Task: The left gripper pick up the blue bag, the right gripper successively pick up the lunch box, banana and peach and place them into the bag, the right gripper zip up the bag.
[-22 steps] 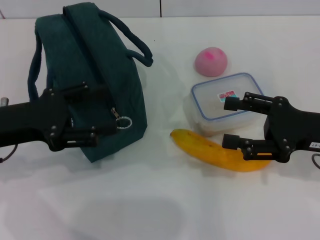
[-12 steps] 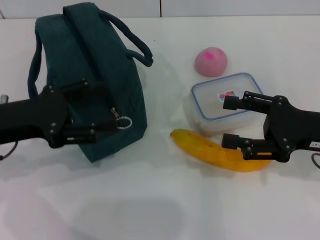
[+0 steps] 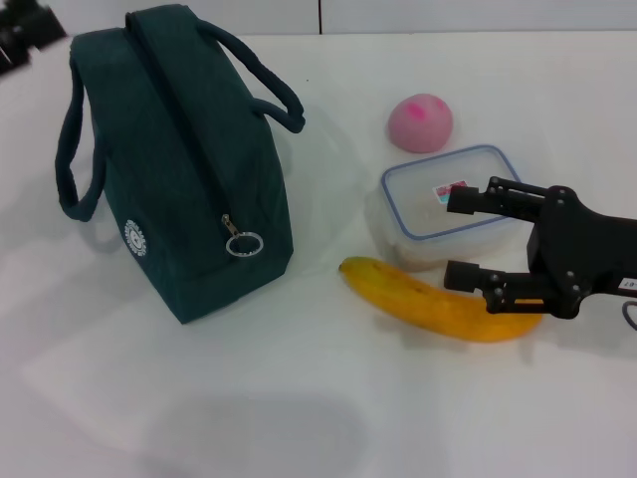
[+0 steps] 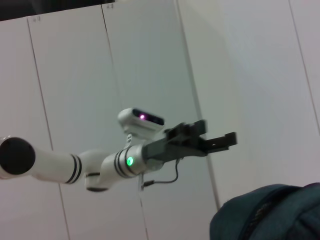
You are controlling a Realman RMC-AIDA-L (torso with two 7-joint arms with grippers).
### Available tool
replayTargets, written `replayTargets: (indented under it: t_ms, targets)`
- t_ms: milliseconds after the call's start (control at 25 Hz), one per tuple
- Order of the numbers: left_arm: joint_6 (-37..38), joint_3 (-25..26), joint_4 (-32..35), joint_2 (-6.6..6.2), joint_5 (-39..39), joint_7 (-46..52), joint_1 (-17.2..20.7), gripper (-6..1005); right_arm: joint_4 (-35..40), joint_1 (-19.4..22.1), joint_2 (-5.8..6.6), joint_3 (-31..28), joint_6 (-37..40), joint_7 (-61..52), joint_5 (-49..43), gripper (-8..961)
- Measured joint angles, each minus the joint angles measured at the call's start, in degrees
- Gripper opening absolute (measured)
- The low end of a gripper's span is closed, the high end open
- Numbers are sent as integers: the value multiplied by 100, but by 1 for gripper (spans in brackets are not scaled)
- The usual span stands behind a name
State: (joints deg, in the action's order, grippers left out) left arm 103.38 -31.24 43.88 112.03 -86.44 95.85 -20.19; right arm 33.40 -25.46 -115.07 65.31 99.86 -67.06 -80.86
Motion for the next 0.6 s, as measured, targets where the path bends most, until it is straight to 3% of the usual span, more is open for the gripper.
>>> replayTargets:
  t_ms: [120, 240, 440, 600]
  targets:
    - [-383, 131, 80, -263, -398, 828, -198, 881, -16, 38, 1, -89, 0, 57, 4, 813]
    - [-649, 137, 511, -399, -903, 1754, -245, 880, -59, 78, -3, -200, 14, 151, 12, 813]
    - [-693, 69, 1761, -279, -2276, 3496, -431, 879, -257, 79, -7, -313, -7, 318, 18, 813]
    - [-667, -175, 2373, -170, -3047, 4571, -600, 879, -355, 62, 15, -423, -1, 356, 19, 813]
